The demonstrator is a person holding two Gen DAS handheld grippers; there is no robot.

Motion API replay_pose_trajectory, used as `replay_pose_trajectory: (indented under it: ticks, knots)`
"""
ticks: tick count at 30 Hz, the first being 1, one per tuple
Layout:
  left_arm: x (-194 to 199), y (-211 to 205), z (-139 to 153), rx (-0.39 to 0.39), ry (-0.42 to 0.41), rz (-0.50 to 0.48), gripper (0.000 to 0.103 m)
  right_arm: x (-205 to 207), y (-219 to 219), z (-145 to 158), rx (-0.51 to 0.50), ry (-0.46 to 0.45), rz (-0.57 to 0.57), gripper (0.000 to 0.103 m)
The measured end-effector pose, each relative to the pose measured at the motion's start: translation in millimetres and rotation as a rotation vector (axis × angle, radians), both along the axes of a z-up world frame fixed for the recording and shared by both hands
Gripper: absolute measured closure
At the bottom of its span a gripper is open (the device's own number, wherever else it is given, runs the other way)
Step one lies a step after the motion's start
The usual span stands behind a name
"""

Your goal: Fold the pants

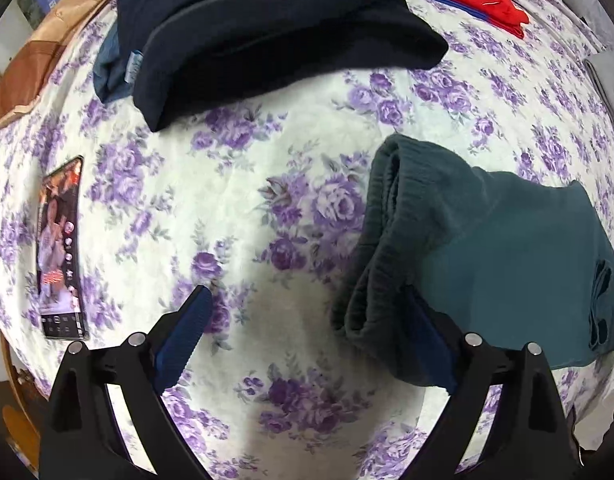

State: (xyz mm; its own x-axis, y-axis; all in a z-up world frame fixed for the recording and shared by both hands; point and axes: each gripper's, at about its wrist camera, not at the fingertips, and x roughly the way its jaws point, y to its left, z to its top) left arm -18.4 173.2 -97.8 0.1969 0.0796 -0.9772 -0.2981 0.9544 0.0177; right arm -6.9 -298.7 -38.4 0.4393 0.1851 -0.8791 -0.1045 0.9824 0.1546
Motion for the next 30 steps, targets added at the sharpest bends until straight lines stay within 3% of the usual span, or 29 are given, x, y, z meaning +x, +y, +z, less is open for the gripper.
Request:
replay_pose_trajectory:
  ticks: [4, 5, 7, 11, 15, 16, 18, 20, 22, 26, 30]
  knots:
    - [2, -8, -5, 0.041, 0.003, -0.029, 0.012, 8, -32, -23, -0.013, 0.046, -0.077, 0.045]
    - [3, -10, -6, 0.046, 0.007, -0.032, 0.012, 15, -48, -46, -0.088, 0.148, -0.156, 0.045]
    - [5, -10, -3, 0.051, 0.013, -0.035, 0.012, 13, -48, -34, -0.039, 0.095, -0.187, 0.045]
    - [4, -8, 9, 0.048, -0.016, -0.045, 0.012, 4, -12, -6, 0.019, -0.003, -0.051, 0.044]
    - [2, 0, 9, 0.006, -0.012, -0.01, 0.012, 2, 38, -31, 0.092, 0.116, 0.153, 0.043]
    - [0, 2, 8, -0.008, -0.008, 0.005, 0.012, 0, 55, -50, 0.051, 0.179, 0.206, 0.042]
    - [-2, 4, 6, -0.035, -0.005, 0.019, 0.012, -5, 74, -57, -0.056, 0.14, 0.257, 0.028]
    - [-6, 6, 7, -0.064, 0.001, 0.023, 0.012, -2, 80, -53, -0.068, 0.15, 0.266, 0.027]
    - [-12, 7, 6, -0.097, -0.001, 0.033, 0.012, 5, 69, -47, 0.008, 0.166, 0.235, 0.027]
    - [-16, -4, -6, -0.176, 0.015, 0.036, 0.013, 11, 52, -32, 0.054, 0.143, 0.163, 0.028]
    - [-5, -25, -17, -0.048, 0.02, -0.028, 0.023, 12, 54, -25, 0.07, 0.124, 0.157, 0.028]
